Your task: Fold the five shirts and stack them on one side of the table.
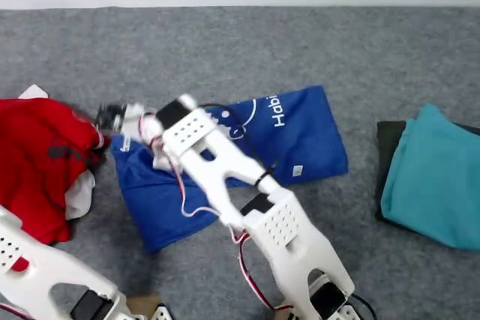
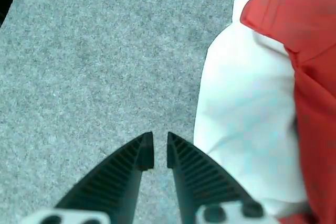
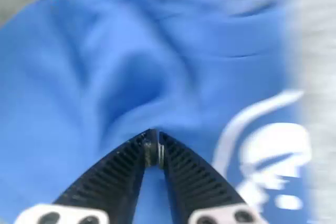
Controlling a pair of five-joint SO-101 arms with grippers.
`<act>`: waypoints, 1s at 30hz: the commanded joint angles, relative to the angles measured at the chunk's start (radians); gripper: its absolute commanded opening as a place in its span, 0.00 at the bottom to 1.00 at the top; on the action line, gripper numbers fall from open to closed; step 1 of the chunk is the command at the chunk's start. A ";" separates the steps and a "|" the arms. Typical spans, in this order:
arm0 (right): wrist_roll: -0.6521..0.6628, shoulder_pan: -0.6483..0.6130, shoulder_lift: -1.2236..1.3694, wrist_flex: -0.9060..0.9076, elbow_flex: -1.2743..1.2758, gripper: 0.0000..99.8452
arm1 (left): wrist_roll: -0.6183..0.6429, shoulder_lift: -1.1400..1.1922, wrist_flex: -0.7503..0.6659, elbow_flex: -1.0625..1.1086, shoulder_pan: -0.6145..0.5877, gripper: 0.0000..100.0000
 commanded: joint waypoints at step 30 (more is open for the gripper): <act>0.097 0.059 0.145 -0.059 -0.150 0.01 | -0.002 -0.075 0.023 -0.002 0.037 0.05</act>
